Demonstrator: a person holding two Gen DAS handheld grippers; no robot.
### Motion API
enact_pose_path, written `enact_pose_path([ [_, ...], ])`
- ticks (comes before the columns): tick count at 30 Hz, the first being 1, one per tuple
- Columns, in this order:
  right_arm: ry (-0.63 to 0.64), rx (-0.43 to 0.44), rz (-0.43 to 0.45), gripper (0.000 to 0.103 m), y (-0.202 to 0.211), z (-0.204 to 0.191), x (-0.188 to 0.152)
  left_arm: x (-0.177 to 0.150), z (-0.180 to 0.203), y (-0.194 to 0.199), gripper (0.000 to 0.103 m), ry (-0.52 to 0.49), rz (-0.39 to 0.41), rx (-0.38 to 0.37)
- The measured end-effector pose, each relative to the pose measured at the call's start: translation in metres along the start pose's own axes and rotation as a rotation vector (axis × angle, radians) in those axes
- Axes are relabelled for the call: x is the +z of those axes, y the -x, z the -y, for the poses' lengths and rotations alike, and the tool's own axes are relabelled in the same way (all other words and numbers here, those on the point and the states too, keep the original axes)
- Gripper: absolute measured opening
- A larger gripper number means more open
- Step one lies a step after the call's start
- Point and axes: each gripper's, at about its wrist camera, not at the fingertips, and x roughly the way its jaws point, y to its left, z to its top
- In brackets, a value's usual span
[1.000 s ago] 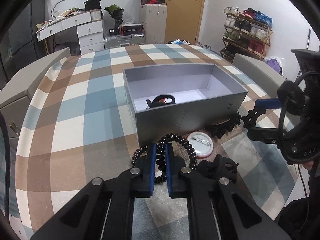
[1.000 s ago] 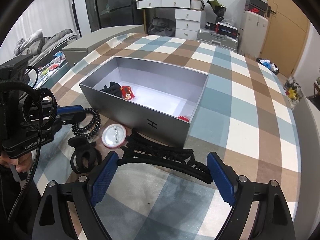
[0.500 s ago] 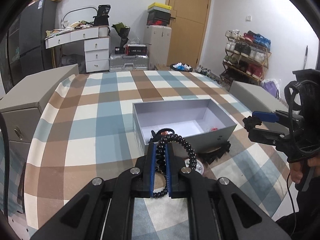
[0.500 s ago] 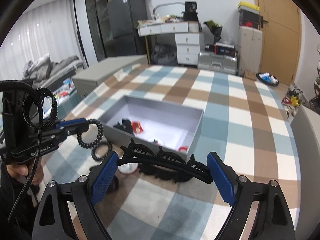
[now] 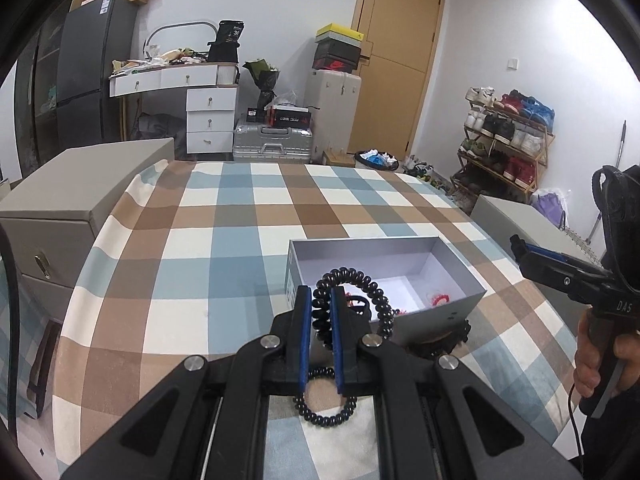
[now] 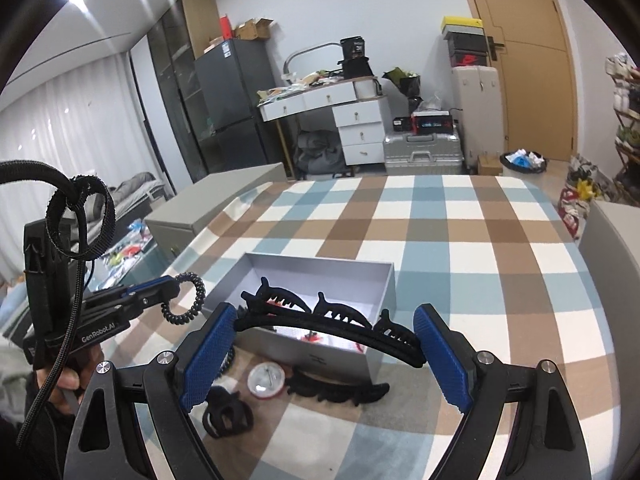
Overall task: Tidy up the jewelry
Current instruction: 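Carry the coiled bracelet and hair clip over the grey box with both tools, then open the left tool to drop the bracelet while the right tool releases the hair clip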
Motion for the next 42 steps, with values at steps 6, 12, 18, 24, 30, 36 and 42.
enact_pose_path([
  [6,-0.045,0.012,0.009,0.090,-0.010,0.001,0.010,0.007,-0.002,-0.008,0.005,0.010,0.014,0.005],
  [12,-0.051,0.036,0.000,0.090,-0.022,0.000,0.011,0.010,0.002,-0.018,0.005,0.007,0.006,0.009],
  [18,-0.084,0.063,-0.018,0.090,-0.035,0.005,0.004,0.008,0.004,-0.026,0.005,0.004,0.003,0.011],
  [24,-0.075,0.067,-0.037,0.090,-0.043,0.001,-0.001,0.004,0.009,-0.028,0.005,-0.006,-0.006,0.014],
  [30,-0.069,0.050,-0.055,0.090,-0.050,0.002,-0.004,0.005,0.013,-0.028,0.005,-0.013,0.002,0.016],
  [36,-0.073,0.046,-0.055,0.090,-0.053,0.003,-0.005,0.003,0.015,-0.034,0.005,-0.021,-0.003,0.022],
  [42,-0.073,0.045,-0.056,0.090,-0.053,0.004,-0.004,0.001,0.018,-0.036,0.005,-0.030,-0.009,0.030],
])
